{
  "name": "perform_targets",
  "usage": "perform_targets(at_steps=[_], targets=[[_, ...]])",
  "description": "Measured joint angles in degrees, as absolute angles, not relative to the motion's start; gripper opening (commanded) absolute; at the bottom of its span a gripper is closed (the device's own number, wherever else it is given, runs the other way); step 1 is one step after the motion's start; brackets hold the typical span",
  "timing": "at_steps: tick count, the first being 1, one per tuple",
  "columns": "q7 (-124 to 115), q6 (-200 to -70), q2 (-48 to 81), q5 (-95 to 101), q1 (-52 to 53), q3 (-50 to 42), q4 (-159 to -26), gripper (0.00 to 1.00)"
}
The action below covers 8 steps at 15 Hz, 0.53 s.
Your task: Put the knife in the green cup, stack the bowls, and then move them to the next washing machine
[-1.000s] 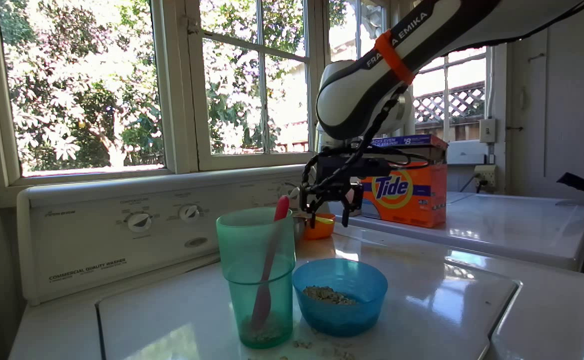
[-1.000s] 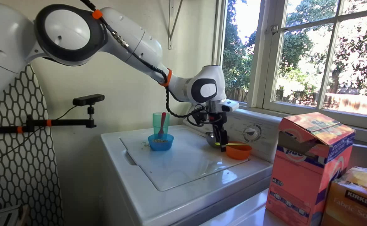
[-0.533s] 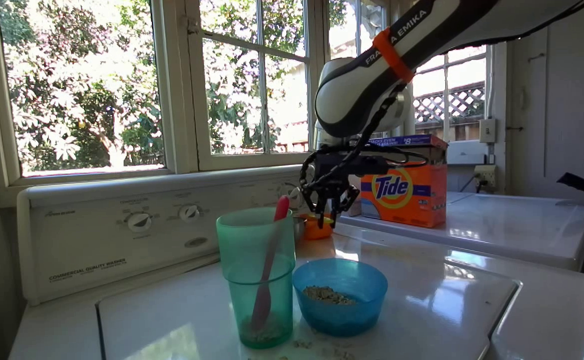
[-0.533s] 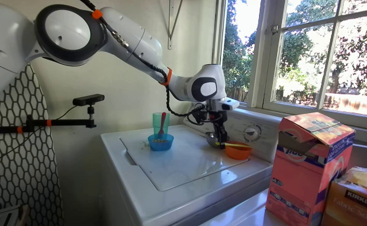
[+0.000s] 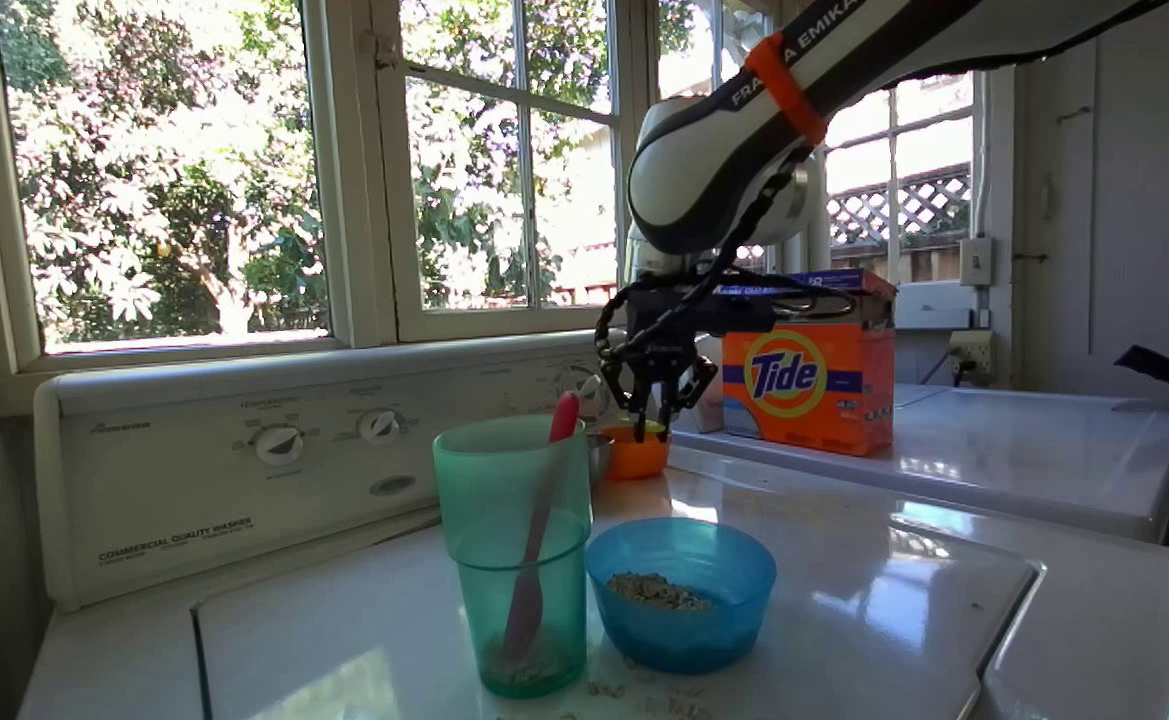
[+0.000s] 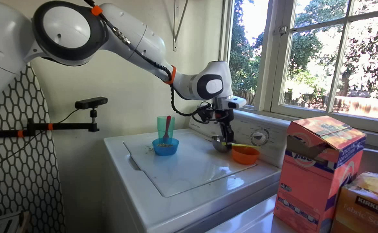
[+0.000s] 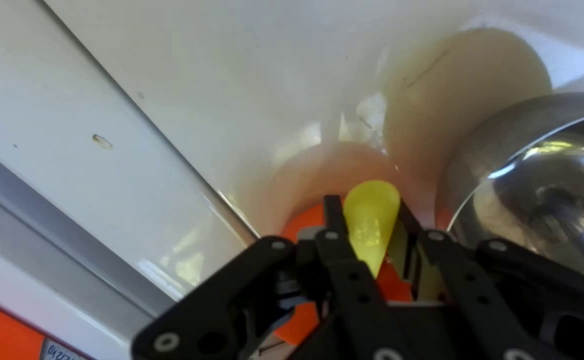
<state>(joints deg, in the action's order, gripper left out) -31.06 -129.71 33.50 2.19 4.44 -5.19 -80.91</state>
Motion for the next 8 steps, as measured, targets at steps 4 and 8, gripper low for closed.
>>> perform_targets(at_steps=[4, 8], targets=[[-30.2, -121.6, 28.2, 1.8, 4.1, -5.5, -81.2, 0.06], [-24.9, -111.6, 22.6, -2.1, 2.2, -4.4, -81.8, 0.07]])
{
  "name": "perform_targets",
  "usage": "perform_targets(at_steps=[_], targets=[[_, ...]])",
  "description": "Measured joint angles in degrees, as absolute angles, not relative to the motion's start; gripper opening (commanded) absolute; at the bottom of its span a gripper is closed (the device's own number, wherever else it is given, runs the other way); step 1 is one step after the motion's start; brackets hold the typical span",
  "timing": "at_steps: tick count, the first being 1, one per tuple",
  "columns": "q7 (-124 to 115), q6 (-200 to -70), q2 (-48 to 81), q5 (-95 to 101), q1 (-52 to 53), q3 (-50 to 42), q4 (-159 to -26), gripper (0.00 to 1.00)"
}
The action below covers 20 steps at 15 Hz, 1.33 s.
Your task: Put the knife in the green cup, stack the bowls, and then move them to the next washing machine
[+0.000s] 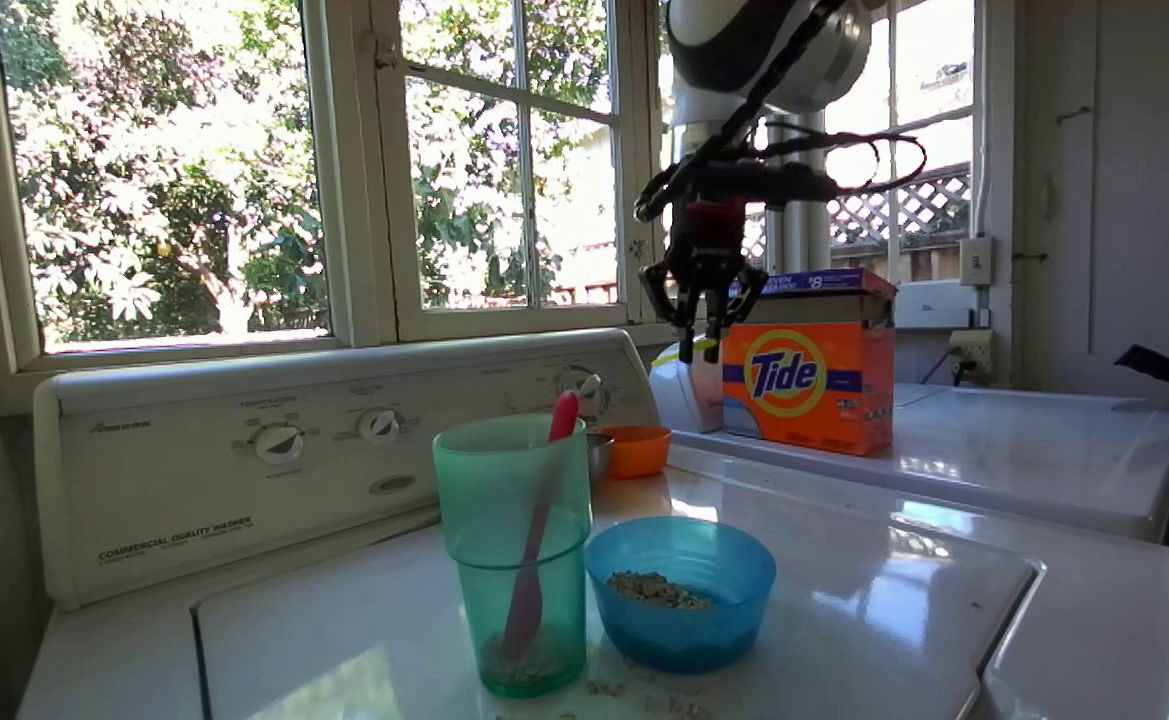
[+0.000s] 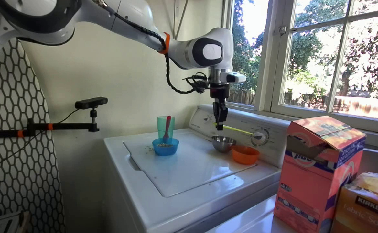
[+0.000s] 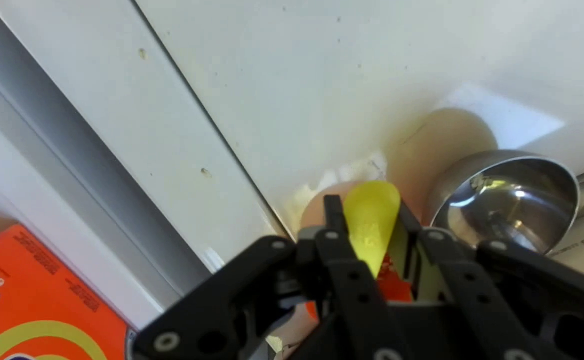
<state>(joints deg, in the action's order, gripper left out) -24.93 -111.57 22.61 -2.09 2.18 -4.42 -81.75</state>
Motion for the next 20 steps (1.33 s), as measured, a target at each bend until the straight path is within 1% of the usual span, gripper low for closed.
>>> perform_targets(at_steps=[7, 8, 11, 12, 16, 20], targets=[[-16.3, -92.2, 17.8, -11.7, 0.2, -0.5, -79.2, 0.06], [-16.5, -89.7, 17.7, -11.9, 0.4, -0.1, -78.1, 0.25], [-16.6, -89.3, 17.6, -11.8, 0.6, -0.1, -77.6, 0.25], [-16.6, -89.3, 17.7, -11.8, 0.5, -0.1, -77.6, 0.06], [-16.6, -87.8, 18.0, -12.7, 0.4, -0.1, -77.3, 0.06], [-16.6, -77.8, 19.3, -20.7, 0.4, 1.4, -73.6, 0.06]])
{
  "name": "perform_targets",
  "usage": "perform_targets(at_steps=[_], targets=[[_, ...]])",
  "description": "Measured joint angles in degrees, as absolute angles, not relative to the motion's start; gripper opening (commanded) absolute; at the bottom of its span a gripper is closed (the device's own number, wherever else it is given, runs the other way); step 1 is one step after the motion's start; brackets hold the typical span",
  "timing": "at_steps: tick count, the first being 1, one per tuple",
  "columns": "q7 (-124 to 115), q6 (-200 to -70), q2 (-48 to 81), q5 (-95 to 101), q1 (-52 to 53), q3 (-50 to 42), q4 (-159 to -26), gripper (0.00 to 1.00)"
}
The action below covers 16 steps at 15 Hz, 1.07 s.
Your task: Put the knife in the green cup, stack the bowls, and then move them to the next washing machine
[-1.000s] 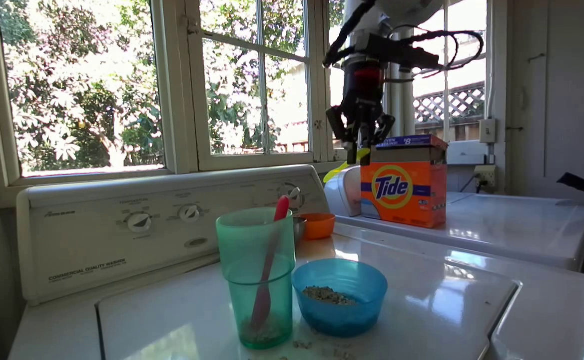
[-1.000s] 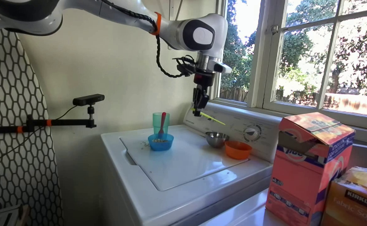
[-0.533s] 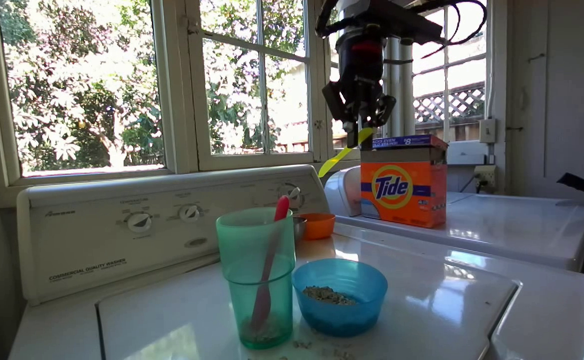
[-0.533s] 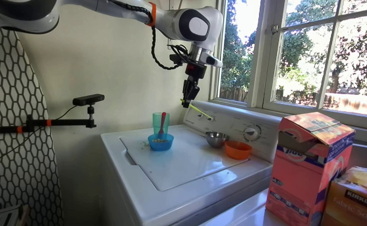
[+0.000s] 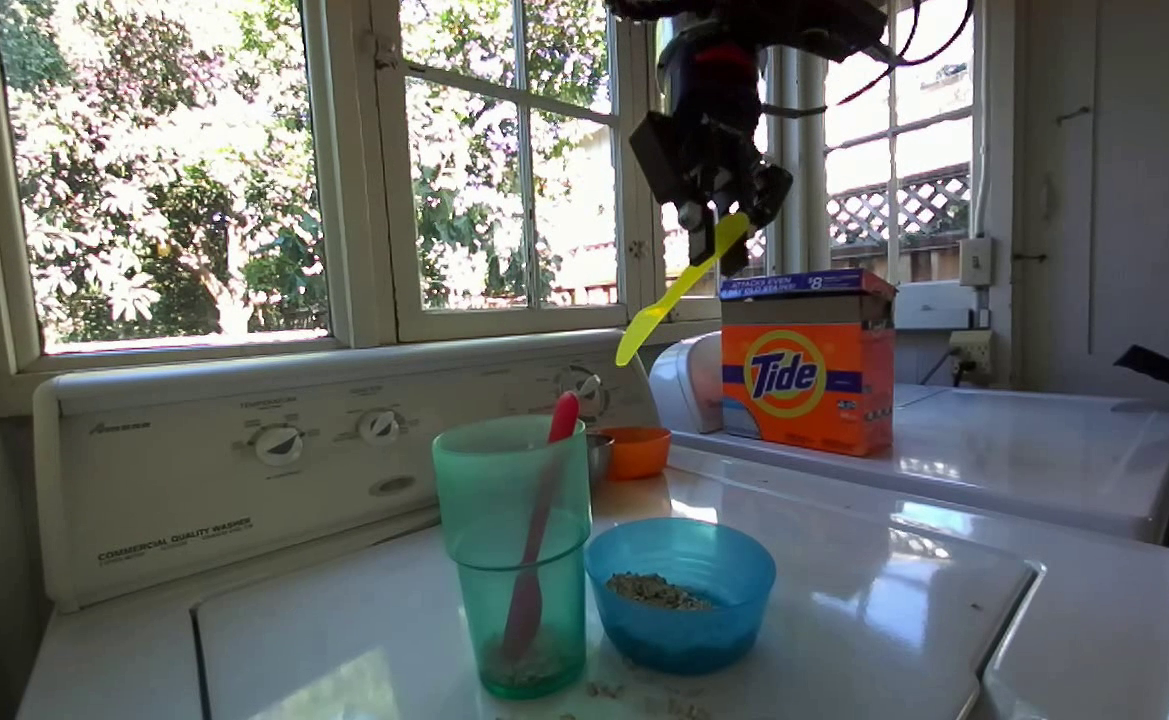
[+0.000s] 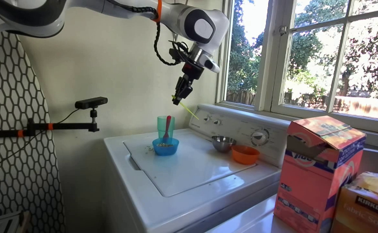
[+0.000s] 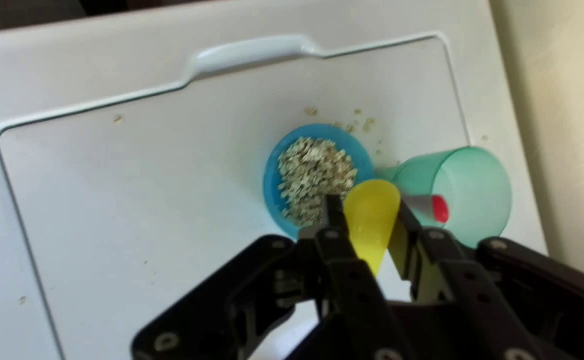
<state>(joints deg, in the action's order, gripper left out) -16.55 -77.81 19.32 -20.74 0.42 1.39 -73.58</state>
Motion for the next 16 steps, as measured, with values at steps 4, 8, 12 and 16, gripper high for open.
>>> perform_targets(at_steps=[4, 8, 12, 16], targets=[[-16.6, -68.7, 20.2, -27.6, 0.4, 2.8, -70.1, 0.06], [-15.2, -65.1, 20.0, -35.9, 0.3, 3.8, -69.2, 0.06], [-14.6, -62.8, 20.7, -40.3, 0.6, 4.5, -70.3, 0.06], [-14.6, -62.8, 22.7, -41.4, 0.9, 4.5, -72.5, 0.06]])
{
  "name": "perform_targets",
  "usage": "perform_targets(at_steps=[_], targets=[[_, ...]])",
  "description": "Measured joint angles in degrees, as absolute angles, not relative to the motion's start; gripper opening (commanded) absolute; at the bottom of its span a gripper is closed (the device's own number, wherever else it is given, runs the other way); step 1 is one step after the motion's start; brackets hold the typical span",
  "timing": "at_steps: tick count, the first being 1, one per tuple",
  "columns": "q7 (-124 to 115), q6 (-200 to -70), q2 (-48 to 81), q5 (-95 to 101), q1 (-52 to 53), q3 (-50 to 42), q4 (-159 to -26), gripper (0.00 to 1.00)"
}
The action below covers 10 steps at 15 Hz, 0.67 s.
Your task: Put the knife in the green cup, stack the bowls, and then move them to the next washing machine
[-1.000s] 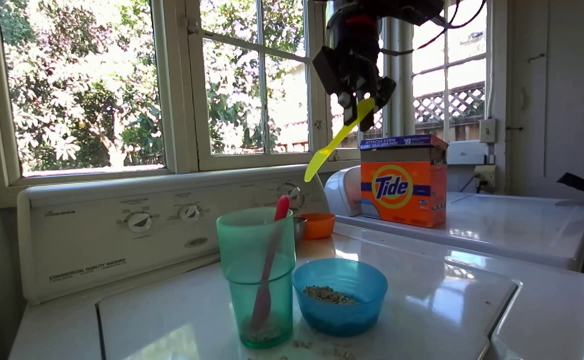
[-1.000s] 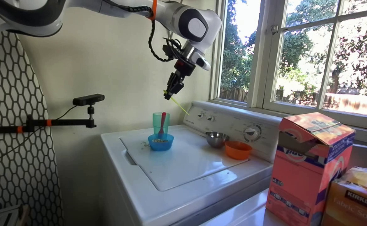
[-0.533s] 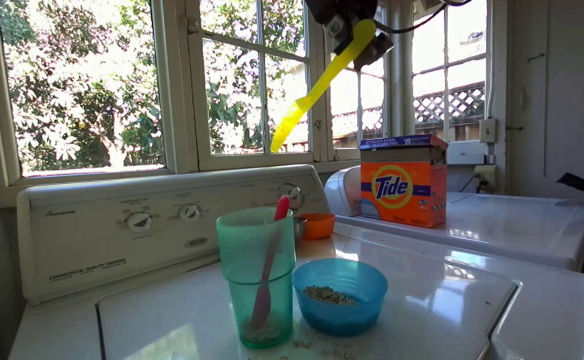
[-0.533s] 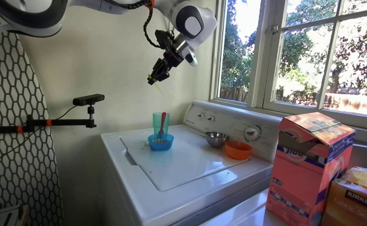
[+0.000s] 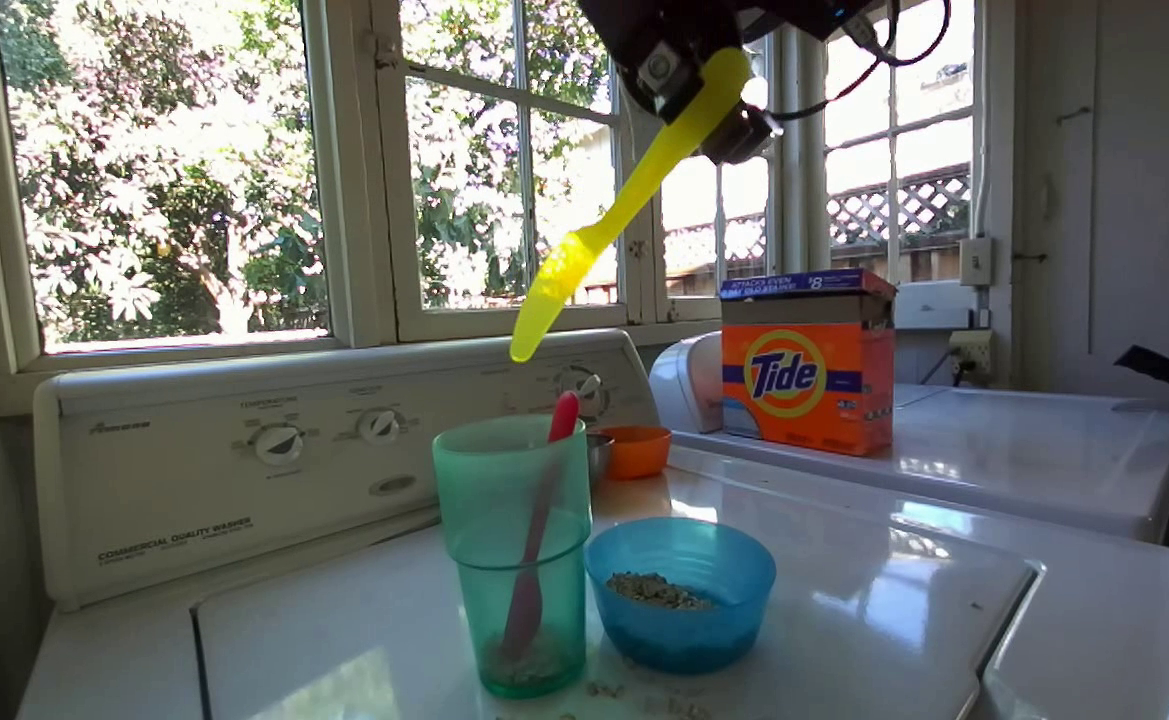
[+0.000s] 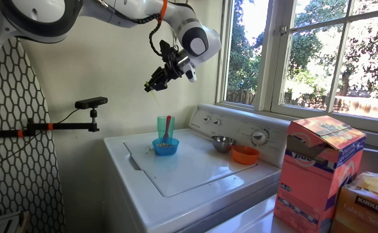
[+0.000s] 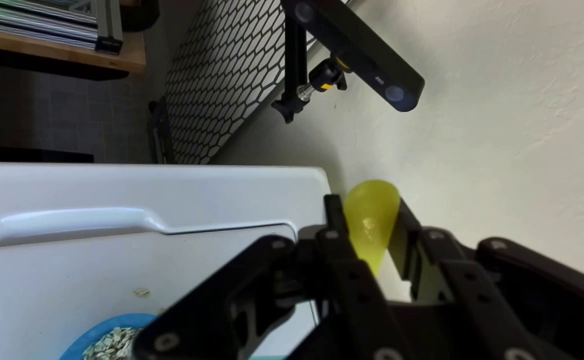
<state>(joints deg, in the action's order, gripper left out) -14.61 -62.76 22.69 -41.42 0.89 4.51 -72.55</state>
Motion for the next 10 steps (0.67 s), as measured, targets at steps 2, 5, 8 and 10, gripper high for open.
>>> perform_targets(at_steps=[2, 5, 8, 10], targets=[[-14.6, -62.8, 23.8, -41.5, 0.9, 4.5, -73.6, 0.06], [-14.5, -62.9, 25.5, -41.6, 0.9, 4.3, -74.5, 0.06], [-14.4, -64.0, 26.7, -41.8, 1.1, 4.3, -75.1, 0.06], [-14.9, -65.4, 27.3, -41.9, 1.5, 4.3, -75.1, 0.06]])
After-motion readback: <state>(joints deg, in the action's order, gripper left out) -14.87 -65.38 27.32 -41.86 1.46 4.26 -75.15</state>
